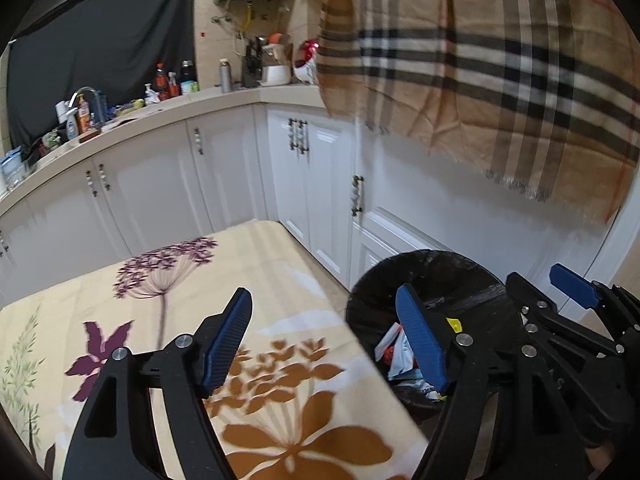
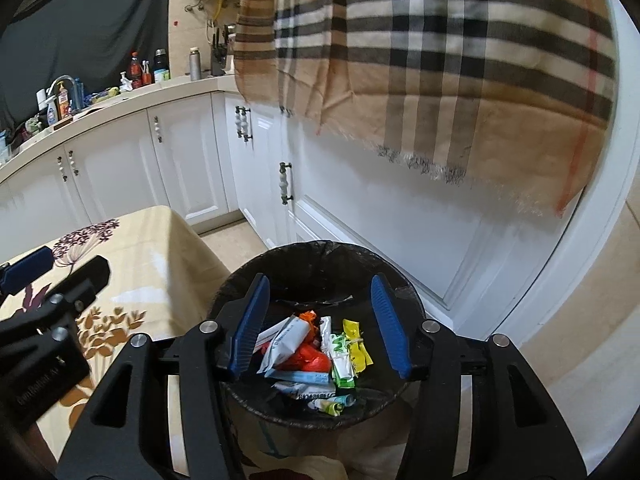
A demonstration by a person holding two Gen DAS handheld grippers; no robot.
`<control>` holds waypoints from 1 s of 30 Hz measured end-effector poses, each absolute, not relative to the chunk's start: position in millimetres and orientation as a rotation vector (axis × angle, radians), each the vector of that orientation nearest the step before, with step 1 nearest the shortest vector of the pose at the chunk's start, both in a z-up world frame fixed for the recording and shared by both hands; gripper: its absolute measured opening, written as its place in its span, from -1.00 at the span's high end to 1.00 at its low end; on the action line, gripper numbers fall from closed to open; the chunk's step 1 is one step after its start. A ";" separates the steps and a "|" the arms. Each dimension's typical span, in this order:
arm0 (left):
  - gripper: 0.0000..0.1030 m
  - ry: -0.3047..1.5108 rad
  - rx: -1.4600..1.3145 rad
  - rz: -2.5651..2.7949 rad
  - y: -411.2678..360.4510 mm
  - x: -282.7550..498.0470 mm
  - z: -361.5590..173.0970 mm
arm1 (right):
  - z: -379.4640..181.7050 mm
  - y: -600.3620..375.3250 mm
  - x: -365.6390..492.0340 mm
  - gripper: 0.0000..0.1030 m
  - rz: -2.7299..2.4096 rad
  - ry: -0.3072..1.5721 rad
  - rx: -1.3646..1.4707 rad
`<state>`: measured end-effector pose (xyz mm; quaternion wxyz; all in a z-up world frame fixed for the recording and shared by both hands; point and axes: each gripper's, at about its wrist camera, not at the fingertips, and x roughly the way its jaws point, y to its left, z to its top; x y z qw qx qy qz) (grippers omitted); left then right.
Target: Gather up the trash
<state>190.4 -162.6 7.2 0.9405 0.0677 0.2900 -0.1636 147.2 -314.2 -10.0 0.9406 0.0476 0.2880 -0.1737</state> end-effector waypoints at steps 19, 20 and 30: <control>-0.52 0.518 0.081 -0.289 -106.7 148.5 38.8 | 30.2 -282.5 103.1 -0.14 -0.347 0.506 0.049; -0.52 0.517 0.083 -0.287 -105.2 147.1 38.4 | 31.2 -281.5 101.7 -0.14 -0.347 0.503 0.046; -0.53 0.515 0.069 -0.264 -92.8 144.5 38.9 | 35.7 -274.5 97.8 -0.16 -0.341 0.491 0.034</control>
